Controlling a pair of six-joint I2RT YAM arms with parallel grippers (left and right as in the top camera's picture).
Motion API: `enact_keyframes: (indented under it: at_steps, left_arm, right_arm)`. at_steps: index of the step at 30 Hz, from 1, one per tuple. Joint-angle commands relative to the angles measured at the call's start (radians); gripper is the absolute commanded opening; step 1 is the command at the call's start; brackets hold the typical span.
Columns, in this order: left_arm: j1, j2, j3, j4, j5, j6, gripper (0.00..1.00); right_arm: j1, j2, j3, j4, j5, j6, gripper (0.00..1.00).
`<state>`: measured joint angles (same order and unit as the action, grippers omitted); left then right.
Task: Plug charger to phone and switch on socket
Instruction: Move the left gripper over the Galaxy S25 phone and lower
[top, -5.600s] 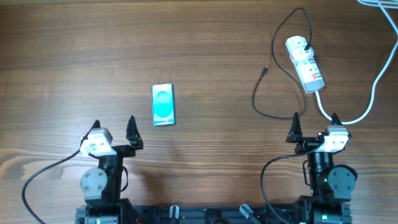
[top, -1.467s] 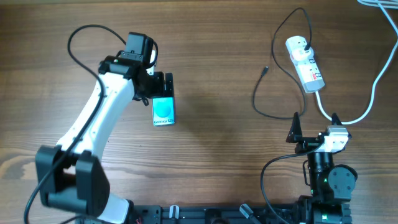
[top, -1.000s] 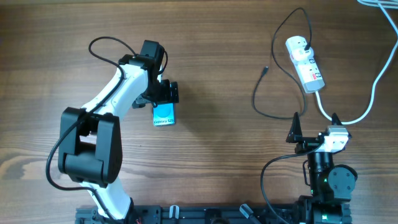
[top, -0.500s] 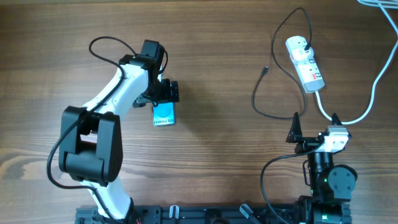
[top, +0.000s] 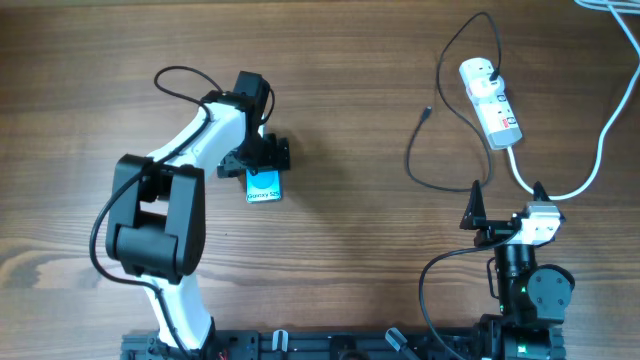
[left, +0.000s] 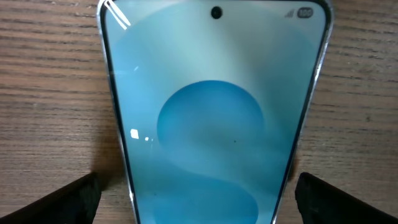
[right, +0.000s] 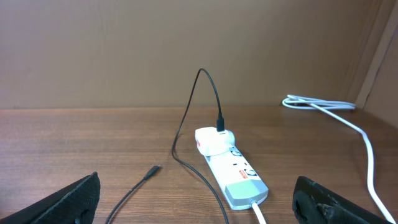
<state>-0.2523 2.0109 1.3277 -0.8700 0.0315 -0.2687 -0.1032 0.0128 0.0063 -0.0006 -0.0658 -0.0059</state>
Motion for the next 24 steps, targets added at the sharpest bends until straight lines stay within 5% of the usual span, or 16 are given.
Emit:
enact_keyframes:
  at_steps: [1, 24]
  left_arm:
    - [-0.028, 0.048, 0.011, 0.006, 0.02, -0.001, 0.95]
    - [-0.04, 0.069, -0.08, 0.086, 0.022, -0.08, 0.92]
  right_arm:
    - [0.002, -0.009, -0.002, 0.003, 0.014, -0.013, 1.0]
    - [0.002, -0.009, -0.002, 0.003, 0.014, -0.013, 1.0]
